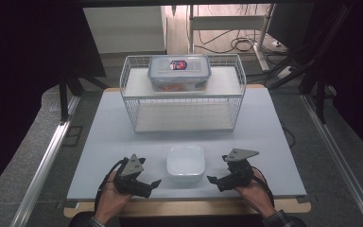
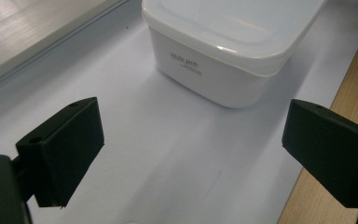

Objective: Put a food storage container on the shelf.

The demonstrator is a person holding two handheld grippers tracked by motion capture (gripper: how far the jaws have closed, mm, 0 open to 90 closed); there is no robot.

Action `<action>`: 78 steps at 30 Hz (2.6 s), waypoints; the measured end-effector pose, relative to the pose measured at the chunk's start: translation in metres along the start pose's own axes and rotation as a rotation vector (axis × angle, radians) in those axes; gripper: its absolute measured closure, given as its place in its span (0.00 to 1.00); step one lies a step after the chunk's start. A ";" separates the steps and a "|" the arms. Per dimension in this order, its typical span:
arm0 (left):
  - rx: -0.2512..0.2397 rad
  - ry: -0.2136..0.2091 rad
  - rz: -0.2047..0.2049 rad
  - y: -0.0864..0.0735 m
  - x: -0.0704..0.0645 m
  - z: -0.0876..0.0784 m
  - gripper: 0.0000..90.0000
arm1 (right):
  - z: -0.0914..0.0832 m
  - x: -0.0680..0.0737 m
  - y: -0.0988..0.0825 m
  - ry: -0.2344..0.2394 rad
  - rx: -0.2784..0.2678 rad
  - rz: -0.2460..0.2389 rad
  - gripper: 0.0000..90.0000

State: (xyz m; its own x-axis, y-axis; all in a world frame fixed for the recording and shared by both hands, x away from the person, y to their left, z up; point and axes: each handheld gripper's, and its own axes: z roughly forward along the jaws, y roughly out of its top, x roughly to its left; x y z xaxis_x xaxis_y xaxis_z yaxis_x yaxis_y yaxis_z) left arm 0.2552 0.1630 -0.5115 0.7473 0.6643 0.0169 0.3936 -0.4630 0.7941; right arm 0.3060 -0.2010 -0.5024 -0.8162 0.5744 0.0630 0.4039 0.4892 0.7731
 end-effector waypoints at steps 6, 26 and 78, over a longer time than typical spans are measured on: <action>0.032 -0.014 -0.017 0.003 0.001 0.002 0.07 | 0.001 0.000 0.001 -0.015 0.000 0.012 0.01; 0.047 0.022 -0.051 0.026 0.005 0.001 0.21 | -0.005 0.006 0.023 0.022 0.029 0.066 0.14; -0.034 -0.215 -0.441 0.039 0.021 0.024 0.87 | 0.005 -0.006 0.043 0.124 0.021 0.380 0.87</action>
State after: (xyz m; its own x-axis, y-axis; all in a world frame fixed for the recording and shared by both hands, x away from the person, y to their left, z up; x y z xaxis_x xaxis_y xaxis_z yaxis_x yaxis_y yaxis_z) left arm 0.2988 0.1445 -0.4945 0.6083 0.6552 -0.4480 0.6824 -0.1435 0.7167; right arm 0.3306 -0.1798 -0.4730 -0.6502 0.6339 0.4188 0.6938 0.2708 0.6673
